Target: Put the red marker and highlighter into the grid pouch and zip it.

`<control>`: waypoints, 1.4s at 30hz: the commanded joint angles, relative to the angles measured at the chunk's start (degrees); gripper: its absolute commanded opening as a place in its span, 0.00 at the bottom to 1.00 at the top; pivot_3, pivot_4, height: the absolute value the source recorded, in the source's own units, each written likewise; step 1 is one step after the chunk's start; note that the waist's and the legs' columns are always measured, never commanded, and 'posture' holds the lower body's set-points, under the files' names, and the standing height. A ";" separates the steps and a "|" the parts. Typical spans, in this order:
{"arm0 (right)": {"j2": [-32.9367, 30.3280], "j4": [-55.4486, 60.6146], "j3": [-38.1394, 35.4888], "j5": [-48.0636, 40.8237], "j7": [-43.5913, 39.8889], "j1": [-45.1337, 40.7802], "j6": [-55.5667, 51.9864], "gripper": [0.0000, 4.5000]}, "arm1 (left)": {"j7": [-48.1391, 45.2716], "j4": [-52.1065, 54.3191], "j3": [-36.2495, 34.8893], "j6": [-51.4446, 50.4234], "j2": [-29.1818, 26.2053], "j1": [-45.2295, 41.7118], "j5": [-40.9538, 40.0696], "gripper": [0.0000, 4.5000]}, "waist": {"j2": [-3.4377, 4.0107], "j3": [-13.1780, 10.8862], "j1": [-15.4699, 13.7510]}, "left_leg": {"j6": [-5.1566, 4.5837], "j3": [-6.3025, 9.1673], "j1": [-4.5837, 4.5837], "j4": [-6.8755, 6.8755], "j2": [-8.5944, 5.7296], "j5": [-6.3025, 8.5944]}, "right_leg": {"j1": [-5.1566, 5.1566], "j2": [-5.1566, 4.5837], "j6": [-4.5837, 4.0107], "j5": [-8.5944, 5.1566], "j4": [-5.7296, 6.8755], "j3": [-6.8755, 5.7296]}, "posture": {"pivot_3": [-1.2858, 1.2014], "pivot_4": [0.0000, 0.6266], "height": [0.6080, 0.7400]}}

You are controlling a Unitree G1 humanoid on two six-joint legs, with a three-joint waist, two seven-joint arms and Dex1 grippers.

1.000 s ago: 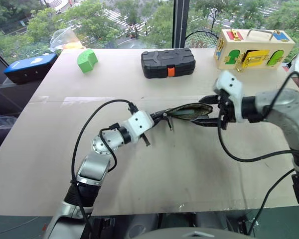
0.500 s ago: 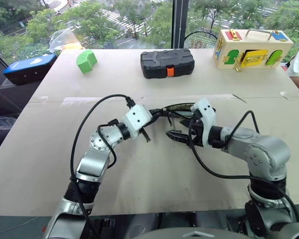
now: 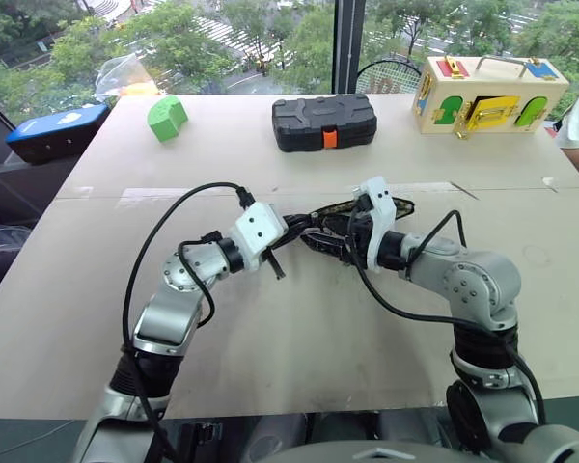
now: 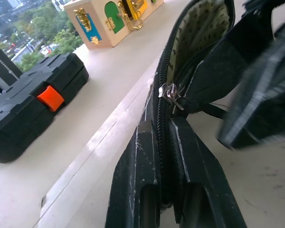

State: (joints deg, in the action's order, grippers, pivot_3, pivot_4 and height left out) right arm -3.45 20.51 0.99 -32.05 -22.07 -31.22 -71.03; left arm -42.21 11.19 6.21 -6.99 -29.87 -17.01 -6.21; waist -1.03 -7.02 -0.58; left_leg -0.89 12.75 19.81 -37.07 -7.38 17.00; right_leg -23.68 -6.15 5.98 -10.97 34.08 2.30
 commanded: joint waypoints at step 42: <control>-18.32 18.48 9.19 1.12 8.75 0.07 4.11 0.47 | -1.38 -3.10 0.38 5.29 -1.70 -3.71 1.12 0.00 | 0.06 -0.02 0.83 | -0.01 -0.07 -0.02 0.08 0.04 0.01 | 0.01 -0.03 0.01 0.00 -0.09 0.04 | 0.52 0.24 1.00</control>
State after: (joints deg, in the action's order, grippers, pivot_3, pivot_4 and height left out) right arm -19.97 38.95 5.87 -35.81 -13.95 -29.06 -71.98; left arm -43.38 7.10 7.23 -3.10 -31.15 -19.55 -5.16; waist -0.97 -7.04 0.25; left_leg -0.90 12.68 19.79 -36.99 -7.34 17.01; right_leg -23.66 -6.18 6.00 -10.98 33.98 2.30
